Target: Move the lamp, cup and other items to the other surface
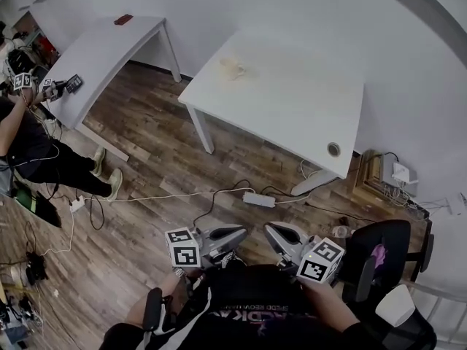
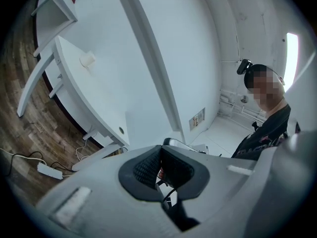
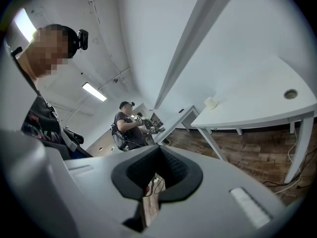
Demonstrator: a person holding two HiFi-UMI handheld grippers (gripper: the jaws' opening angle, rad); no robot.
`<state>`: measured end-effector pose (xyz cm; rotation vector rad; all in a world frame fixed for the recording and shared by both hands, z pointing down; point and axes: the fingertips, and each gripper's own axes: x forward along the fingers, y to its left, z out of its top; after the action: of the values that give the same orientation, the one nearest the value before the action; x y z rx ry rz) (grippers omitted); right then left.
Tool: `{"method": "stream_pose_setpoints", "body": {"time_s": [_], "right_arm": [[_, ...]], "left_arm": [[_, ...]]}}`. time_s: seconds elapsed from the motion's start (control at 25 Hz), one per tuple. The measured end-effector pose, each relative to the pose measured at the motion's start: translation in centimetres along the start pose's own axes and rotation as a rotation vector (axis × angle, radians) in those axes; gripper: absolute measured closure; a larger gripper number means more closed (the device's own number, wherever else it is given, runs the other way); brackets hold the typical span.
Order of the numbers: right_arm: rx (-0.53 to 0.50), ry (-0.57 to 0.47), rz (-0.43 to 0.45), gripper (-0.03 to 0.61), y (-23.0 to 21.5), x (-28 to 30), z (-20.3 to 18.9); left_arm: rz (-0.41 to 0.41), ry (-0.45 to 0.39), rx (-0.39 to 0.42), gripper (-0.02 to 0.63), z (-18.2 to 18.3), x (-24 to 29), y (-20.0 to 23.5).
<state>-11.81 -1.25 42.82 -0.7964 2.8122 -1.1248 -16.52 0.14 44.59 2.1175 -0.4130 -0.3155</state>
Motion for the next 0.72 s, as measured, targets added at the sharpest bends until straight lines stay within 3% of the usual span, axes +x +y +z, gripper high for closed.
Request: {"method": "stream_pose_setpoints", "body": {"time_s": [0.4,0.72], "right_arm": [[-0.014,0.055,0.104,0.574,2.9,7.2,-0.2],[-0.028,0.058,0.100,0.564,-1.0,9.6,2.6]], "left_arm": [[0.092,-0.151,0.003,0.612,2.2,-7.8,1.1],[0.167,-0.268,-0.013,0.612,3.5,-10.1,2.4]]}}
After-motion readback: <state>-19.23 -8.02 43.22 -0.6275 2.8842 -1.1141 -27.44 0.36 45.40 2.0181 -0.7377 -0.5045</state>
